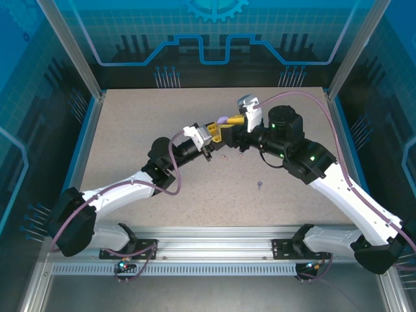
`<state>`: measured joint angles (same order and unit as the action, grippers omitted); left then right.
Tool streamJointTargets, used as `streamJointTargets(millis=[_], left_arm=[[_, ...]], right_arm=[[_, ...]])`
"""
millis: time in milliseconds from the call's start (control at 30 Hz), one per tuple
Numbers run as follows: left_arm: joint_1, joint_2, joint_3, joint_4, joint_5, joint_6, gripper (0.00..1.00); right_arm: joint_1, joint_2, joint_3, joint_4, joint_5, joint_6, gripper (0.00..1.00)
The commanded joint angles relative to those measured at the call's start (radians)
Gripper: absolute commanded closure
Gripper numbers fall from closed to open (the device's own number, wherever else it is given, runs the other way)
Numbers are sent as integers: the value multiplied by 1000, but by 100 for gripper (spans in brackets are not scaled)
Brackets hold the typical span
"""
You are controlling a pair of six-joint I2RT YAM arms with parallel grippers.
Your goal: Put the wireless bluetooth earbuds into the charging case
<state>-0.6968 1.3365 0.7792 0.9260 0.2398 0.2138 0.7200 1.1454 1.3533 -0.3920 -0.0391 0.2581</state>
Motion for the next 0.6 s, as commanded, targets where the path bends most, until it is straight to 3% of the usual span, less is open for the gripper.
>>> streamJointTargets(millis=[0,267,467,567], left_arm=[[-7,13,3,57,-6,-27,100],[-7,24,-23,80,-32,-33,100],[-7,8,-54,100,-61,-4,100],[-7,-2,-59,107,-73,9,100]], right_arm=[[1,4,63,-4,-13,22,48],[-9,-81,111,-57,31,114,33],[-54,-206,48,-269,274,289,28],[-108,-225,-39,-376,337,382,26]])
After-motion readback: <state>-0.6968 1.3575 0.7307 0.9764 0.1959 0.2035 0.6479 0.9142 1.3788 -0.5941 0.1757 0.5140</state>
